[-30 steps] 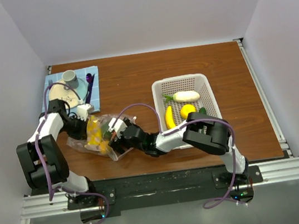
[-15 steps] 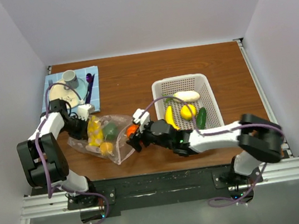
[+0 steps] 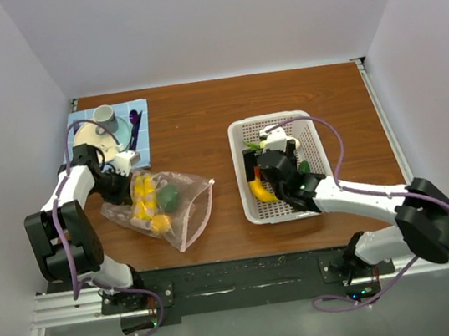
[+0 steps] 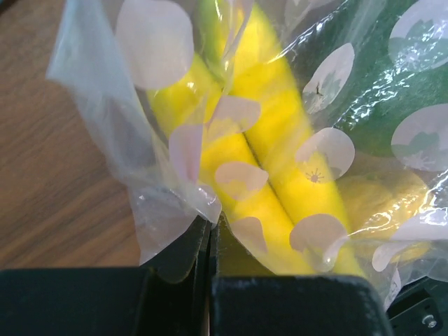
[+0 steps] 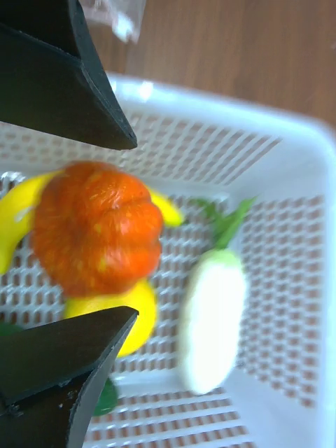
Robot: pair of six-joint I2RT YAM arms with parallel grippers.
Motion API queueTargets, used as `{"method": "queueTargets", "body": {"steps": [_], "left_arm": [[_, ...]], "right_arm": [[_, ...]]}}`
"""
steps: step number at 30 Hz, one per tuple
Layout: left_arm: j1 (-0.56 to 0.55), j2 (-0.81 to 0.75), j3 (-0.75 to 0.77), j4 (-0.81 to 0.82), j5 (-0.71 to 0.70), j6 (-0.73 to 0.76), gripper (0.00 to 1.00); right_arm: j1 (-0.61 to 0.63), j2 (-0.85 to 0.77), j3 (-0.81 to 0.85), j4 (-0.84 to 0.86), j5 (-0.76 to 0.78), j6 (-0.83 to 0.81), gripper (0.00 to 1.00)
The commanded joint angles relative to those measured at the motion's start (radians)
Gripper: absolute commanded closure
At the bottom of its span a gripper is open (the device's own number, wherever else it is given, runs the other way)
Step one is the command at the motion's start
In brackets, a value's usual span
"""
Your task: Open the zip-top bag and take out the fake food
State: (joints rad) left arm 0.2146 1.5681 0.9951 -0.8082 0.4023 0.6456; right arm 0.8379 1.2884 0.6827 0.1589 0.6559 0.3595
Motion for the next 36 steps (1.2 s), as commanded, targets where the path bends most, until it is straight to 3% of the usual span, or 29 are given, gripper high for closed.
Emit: {"method": "queueTargets", "body": {"steps": [1, 4, 10, 13, 17, 26, 29, 32, 36], "left_arm": [[-0.006, -0.054, 0.048, -0.028, 0.058, -0.018, 1.0], [-0.004, -0.054, 0.04, -0.023, 0.058, -0.015, 1.0], [-0.006, -0.03, 0.033, -0.006, 0.064, -0.03, 1.0], [-0.006, -0.016, 0.031, 0.007, 0.058, -0.041, 1.0], [-0.004, 0.007, 0.022, 0.023, 0.05, -0.052, 1.0], [-0.006, 0.009, 0.01, 0.037, 0.02, -0.061, 1.0], [-0.007, 0.01, 0.004, 0.043, 0.012, -0.067, 1.0], [-0.011, 0.017, -0.013, 0.05, 0.0, -0.072, 1.0], [-0.024, 0.02, -0.045, 0.067, 0.001, -0.073, 1.0]], "right_arm": [[0.01, 0.074, 0.141, -0.209, 0.119, 0.11, 0.01], [0.02, 0.052, 0.17, -0.182, 0.041, 0.009, 0.01], [0.266, 0.011, 0.167, -0.078, -0.027, -0.318, 0.01], [0.365, 0.034, 0.127, -0.013, -0.108, -0.32, 0.06], [0.397, 0.155, 0.104, 0.092, -0.176, -0.303, 0.22], [0.395, 0.461, 0.242, 0.26, -0.245, -0.298, 0.31], [0.395, 0.509, 0.297, 0.271, -0.28, -0.297, 0.26], [0.395, 0.546, 0.314, 0.364, -0.331, -0.292, 0.03], [0.394, 0.621, 0.382, 0.39, -0.343, -0.29, 0.01]]}}
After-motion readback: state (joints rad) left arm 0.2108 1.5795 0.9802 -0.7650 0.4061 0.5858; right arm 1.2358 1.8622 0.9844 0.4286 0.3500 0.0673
